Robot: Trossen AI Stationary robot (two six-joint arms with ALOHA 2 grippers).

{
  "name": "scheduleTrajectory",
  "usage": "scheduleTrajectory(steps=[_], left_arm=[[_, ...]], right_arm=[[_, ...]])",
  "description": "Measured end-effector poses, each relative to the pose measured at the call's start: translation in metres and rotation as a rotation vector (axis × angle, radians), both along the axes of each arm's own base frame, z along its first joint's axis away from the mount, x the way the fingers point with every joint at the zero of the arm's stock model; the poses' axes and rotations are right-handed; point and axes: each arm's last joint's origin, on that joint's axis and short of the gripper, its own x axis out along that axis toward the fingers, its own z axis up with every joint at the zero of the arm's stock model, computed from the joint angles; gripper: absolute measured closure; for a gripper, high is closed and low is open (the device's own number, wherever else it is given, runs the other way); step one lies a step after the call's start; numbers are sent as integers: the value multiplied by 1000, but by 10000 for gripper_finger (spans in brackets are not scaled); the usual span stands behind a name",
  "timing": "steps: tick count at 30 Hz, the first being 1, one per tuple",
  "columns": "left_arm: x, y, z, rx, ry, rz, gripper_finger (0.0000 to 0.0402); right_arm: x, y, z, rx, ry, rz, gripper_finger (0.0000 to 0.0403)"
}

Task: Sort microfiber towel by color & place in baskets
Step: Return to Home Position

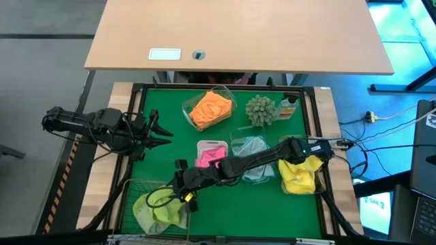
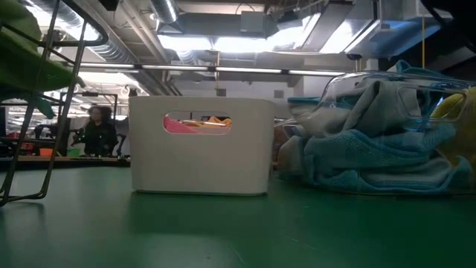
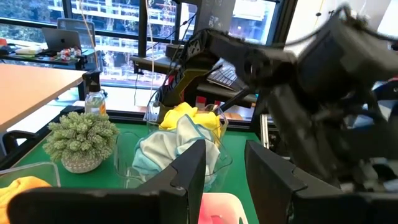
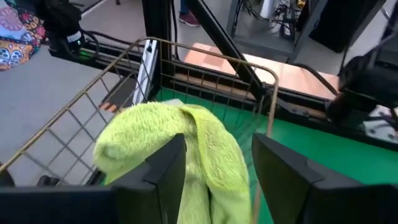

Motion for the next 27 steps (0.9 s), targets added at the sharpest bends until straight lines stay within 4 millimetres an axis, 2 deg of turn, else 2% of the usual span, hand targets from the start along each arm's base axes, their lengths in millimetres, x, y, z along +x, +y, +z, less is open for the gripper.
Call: scheduleTrajectory(steps=[5, 13, 20, 27], left_arm=[[0, 0, 0, 0, 0, 0, 296], [0, 0, 0, 0, 0, 0, 296], [0, 0, 0, 0, -1, 0, 296], [0, 0, 0, 41, -6, -1, 296]], right_arm=[[-18, -6, 27, -15, 42, 0, 233], [-65, -23, 102, -11, 7, -8, 301], [-126, -44, 166, -8, -12, -15, 367], [-189, -65, 210, -9, -6, -14, 400]])
